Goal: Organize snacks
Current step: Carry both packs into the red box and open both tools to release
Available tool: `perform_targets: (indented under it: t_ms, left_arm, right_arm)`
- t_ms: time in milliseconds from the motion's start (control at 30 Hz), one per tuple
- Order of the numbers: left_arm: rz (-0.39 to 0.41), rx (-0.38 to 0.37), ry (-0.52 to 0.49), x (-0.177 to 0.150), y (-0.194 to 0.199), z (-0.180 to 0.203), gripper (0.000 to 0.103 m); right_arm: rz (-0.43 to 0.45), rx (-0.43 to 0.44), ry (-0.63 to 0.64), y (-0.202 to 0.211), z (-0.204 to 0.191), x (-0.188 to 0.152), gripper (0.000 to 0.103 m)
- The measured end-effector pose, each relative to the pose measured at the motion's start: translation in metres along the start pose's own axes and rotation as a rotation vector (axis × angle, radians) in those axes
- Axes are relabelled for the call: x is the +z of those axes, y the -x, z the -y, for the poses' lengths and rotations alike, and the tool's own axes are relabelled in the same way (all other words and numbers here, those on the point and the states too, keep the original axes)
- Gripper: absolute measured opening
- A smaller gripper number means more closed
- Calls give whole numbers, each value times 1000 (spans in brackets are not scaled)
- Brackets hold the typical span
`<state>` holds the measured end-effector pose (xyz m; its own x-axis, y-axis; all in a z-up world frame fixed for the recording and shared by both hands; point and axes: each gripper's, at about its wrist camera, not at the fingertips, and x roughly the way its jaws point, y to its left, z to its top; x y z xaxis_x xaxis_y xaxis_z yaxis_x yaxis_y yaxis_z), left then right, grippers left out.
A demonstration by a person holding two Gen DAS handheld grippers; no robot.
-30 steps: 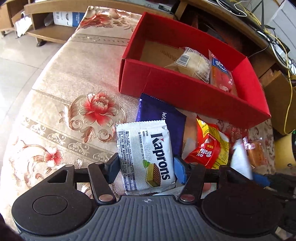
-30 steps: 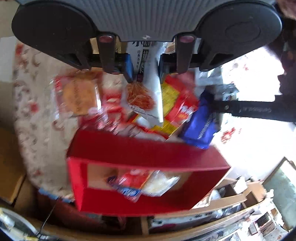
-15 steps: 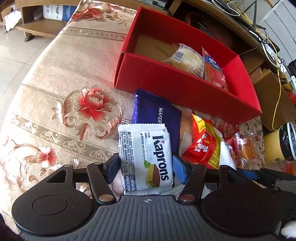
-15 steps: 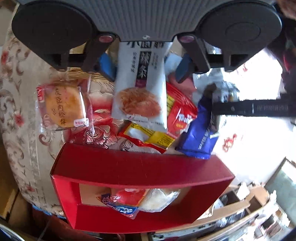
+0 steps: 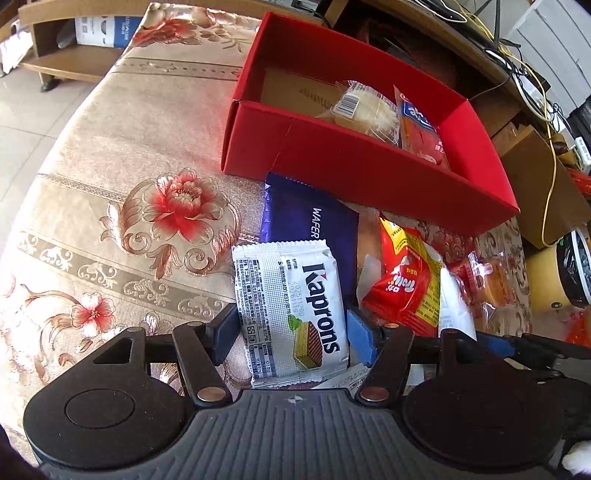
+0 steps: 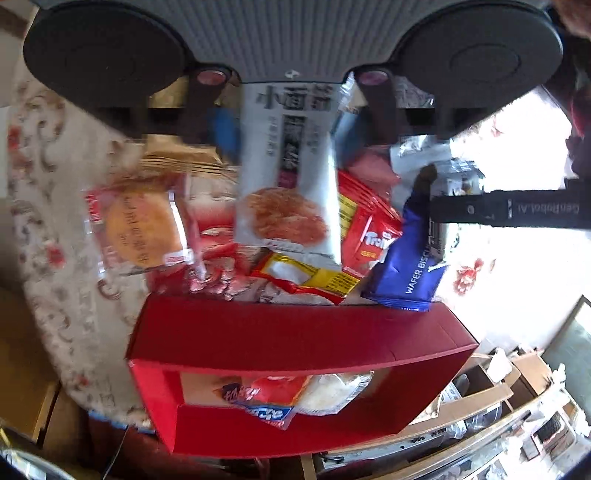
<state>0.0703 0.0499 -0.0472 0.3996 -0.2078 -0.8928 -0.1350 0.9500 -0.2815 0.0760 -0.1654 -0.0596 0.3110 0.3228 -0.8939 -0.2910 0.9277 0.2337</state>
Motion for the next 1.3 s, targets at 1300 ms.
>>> perform_targets:
  t_ms: [1300]
  left_arm:
    - [176,3,-78,65,27,52,66]
  right_arm:
    - [291,-75,30,52,-1,76,30]
